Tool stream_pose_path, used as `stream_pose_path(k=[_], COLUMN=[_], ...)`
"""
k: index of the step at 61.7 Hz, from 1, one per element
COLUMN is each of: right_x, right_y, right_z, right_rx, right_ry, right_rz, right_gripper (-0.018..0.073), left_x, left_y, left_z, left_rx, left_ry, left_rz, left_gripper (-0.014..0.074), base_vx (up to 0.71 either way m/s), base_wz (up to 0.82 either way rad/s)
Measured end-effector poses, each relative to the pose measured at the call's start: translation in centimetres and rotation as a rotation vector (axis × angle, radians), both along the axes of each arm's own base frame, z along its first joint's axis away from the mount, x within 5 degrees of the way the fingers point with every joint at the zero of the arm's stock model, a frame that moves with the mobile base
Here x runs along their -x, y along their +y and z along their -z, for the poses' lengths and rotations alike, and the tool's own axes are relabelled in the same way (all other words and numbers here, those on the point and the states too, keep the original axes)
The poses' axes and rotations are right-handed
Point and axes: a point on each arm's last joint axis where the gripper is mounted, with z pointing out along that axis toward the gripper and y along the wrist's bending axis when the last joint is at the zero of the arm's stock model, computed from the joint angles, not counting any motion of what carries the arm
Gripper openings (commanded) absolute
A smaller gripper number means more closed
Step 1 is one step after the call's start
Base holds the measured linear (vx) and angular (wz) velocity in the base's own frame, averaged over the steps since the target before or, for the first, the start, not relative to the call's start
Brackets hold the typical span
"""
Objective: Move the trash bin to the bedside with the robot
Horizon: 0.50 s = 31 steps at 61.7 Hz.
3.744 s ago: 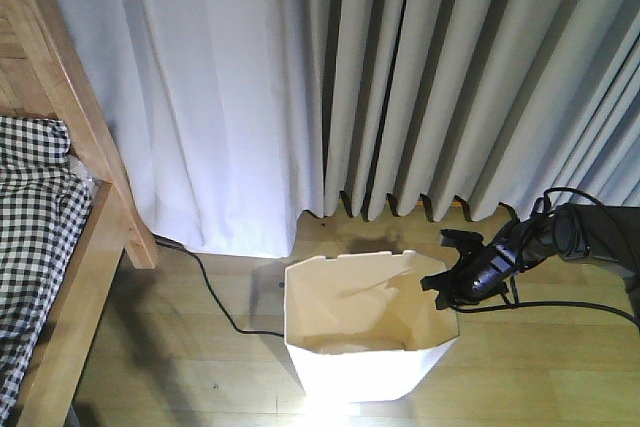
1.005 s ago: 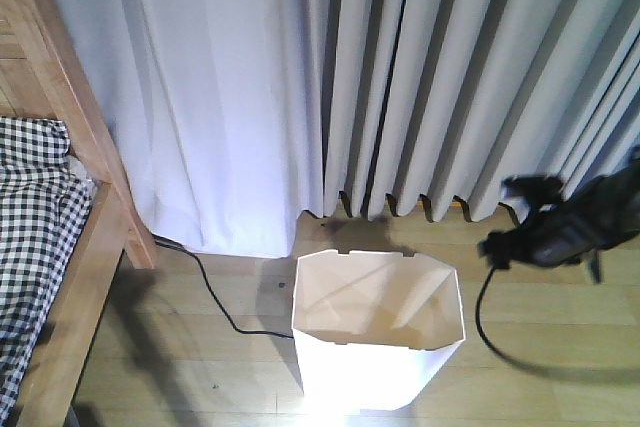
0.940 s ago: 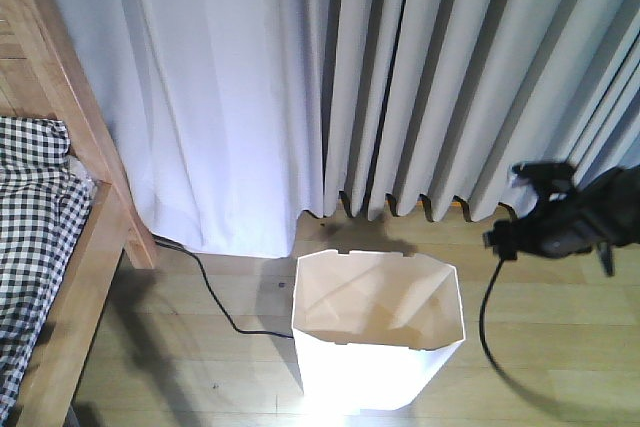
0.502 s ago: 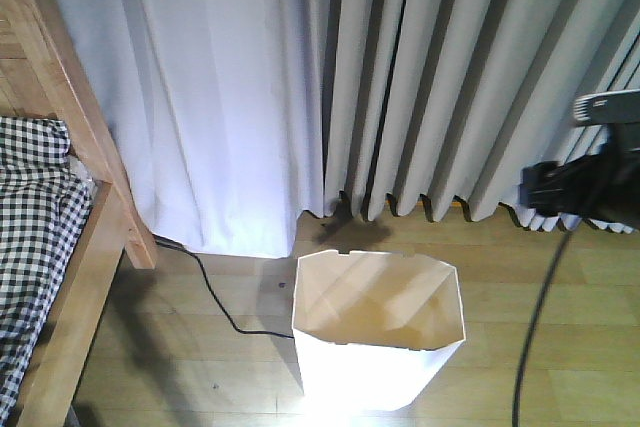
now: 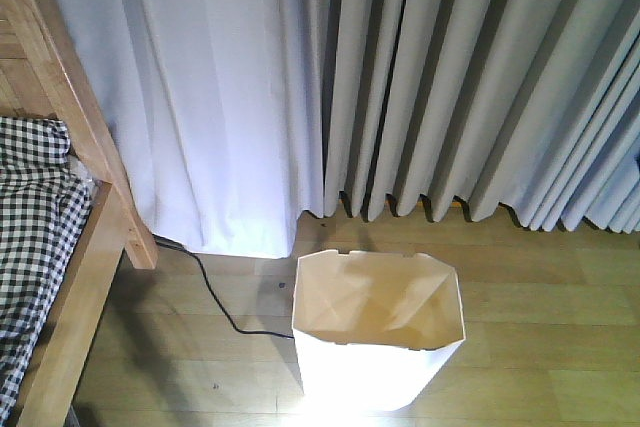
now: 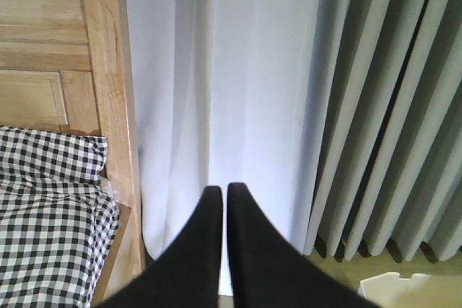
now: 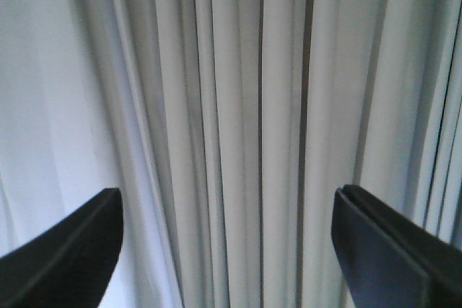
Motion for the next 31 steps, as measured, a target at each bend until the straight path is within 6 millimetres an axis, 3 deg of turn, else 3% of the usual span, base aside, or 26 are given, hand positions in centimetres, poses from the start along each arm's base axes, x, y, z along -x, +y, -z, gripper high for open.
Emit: stream_pose_path(k=[16,26,31], right_x=[3.4,4.0,4.0], right_y=[0.3,0.4,0.6], right_z=[2.2,2.1,2.3], right_rx=[0.000,0.009,0.057], right_ry=[-0.128,-0.165,-0.147], right_rz=[-0.035,-0.044,-0.066], right_gripper=[0.0584,0.0575,0.0520], left_x=[0.0,0.0,0.0], left_y=[0.0,0.0,0.0], left_z=[0.0,0.0,0.0], left_rx=[0.000,0.000,0.000], left_ry=[0.000,0.000,0.000], left_rz=[0.000,0.000,0.000], left_gripper=[-0.0006,-0.0006,-0.0006], base_vx=[0.00,0.00,0.00], base_wz=[0.00,0.00,0.00])
